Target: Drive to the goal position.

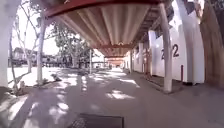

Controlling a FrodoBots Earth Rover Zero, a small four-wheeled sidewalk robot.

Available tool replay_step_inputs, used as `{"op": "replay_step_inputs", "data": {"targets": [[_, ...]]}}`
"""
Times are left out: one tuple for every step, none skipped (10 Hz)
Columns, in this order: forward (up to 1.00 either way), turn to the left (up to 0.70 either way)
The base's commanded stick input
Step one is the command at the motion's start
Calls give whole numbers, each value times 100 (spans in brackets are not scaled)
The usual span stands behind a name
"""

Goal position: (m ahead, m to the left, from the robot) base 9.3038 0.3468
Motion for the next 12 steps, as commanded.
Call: {"op": "replay_step_inputs", "data": {"targets": [[70, 0], [70, 0], [70, 0], [70, 0], [70, 0], [70, 0], [70, 0], [70, 0], [70, 0], [70, 0], [70, 0], [70, 0]]}}
